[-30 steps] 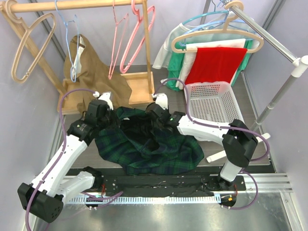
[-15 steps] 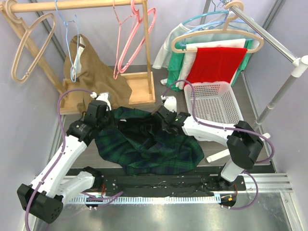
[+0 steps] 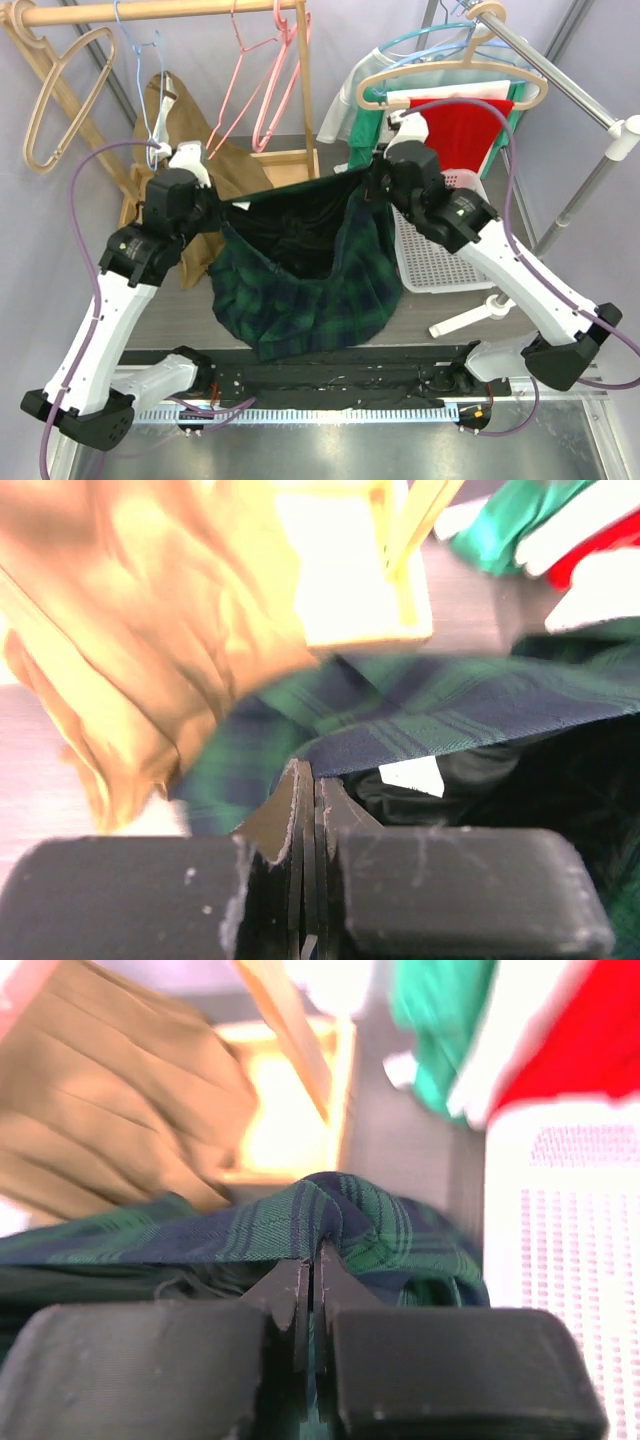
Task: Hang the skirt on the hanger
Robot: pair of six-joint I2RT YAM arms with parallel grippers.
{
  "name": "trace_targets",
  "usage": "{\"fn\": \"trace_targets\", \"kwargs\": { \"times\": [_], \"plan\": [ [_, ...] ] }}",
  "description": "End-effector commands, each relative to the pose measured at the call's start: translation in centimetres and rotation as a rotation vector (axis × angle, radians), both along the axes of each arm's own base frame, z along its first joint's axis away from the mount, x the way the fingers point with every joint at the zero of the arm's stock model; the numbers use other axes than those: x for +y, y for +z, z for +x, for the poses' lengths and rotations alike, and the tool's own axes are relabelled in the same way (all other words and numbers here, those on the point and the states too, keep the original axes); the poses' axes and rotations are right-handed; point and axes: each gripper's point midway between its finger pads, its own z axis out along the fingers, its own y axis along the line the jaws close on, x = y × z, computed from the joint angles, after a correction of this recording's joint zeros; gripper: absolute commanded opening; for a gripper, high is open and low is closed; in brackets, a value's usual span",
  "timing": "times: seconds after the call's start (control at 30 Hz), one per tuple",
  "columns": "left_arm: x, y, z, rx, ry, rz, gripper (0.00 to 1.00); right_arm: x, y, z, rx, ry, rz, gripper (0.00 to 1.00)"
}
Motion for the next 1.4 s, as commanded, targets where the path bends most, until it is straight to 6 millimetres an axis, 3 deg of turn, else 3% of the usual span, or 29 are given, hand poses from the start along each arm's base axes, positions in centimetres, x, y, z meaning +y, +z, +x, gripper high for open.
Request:
{"fn": "trace_targets", "kwargs": {
  "times": [0.0,0.03,0.17,0.23,0.33,0.5,0.6,0.63,0.67,0.7,0.73,0.77,0.93,0.97,1.03,1.07,1.13,1.2,1.23,1.27,1.3,1.33,1.37],
  "plan": [
    [3.3,4.8,-0.4,-0.080,0.079,0.116,0.00,-2.1,7.0,-0.3,-0.141,0.030,-0.032,0.01],
    [3.5,7.3,-0.6,-0.131,0.086,0.102,0.00,-1.9,7.8,-0.5,-0.156,0.046,-0.021,0.01],
    [4.1,10.8,-1.4,-0.186,0.087,0.113,0.00,-2.6,11.5,-1.2,-0.222,0.058,0.003,0.01],
    [4.0,12.0,-2.1,-0.204,0.065,0.098,0.00,-2.8,11.8,-1.5,-0.225,0.061,0.003,0.01],
    [3.6,12.6,-3.3,-0.193,0.012,0.090,0.00,-2.9,11.5,-2.0,-0.196,0.070,0.004,0.01],
    [1.0,12.6,-4.9,-0.151,-0.143,0.024,0.00,-3.2,9.2,-2.8,-0.106,0.073,-0.026,0.01],
    [-0.2,9.9,-4.6,-0.083,-0.170,-0.008,0.00,-3.2,6.1,-2.5,-0.032,0.068,-0.064,0.01],
    [-0.3,7.7,-4.2,-0.030,-0.166,0.000,0.00,-3.1,5.1,-2.4,-0.013,0.069,-0.073,0.01],
    [-0.6,7.1,-3.7,-0.027,-0.154,-0.020,0.00,-3.0,2.8,-2.1,0.036,0.063,-0.092,0.01],
    [-0.9,4.6,-3.3,0.028,-0.154,-0.015,0.00,-2.9,1.5,-2.0,0.064,0.070,-0.098,0.01],
    [-1.1,3.6,-3.1,0.042,-0.153,-0.018,0.00,-2.7,0.1,-1.9,0.093,0.077,-0.102,0.01],
    [-1.2,2.7,-2.9,0.054,-0.146,-0.023,0.00,-2.7,-2.5,-1.6,0.138,0.075,-0.119,0.01],
    [-2.4,-3.5,-1.5,0.185,-0.139,-0.028,0.00,-2.5,-10.7,-1.6,0.308,0.091,-0.148,0.01],
    [-2.6,-5.3,-1.5,0.229,-0.144,-0.025,0.00,-2.6,-11.6,-1.6,0.331,0.096,-0.153,0.01],
    [-3.7,-6.6,-1.5,0.265,-0.188,-0.053,0.00,-2.8,-13.5,-1.7,0.377,0.102,-0.174,0.01],
    [-4.0,-8.1,-1.6,0.309,-0.194,-0.053,0.00,-2.6,-13.8,-1.8,0.388,0.112,-0.175,0.01],
    [-4.9,-9.1,-1.7,0.340,-0.229,-0.077,0.00,-2.4,-14.2,-1.8,0.410,0.134,-0.171,0.01],
    [-5.3,-10.3,-1.8,0.379,-0.244,-0.081,0.00,-2.0,-13.5,-1.8,0.405,0.157,-0.163,0.25],
    [-5.6,-10.4,-1.9,0.386,-0.258,-0.091,0.00,-1.7,-12.1,-1.5,0.374,0.177,-0.156,0.39],
    [-5.7,-10.7,-2.0,0.392,-0.263,-0.093,0.00,-1.4,-11.1,-1.3,0.355,0.192,-0.144,0.58],
    [-5.7,-10.8,-1.9,0.396,-0.264,-0.094,0.00,-1.1,-10.1,-1.1,0.329,0.207,-0.140,0.64],
    [-5.8,-10.9,-1.9,0.396,-0.265,-0.095,0.00,-0.8,-7.3,-0.5,0.265,0.221,-0.123,0.68],
    [-5.9,-10.9,-1.8,0.393,-0.267,-0.096,0.00,-0.4,-5.9,-0.3,0.232,0.237,-0.111,0.73]
  ]
}}
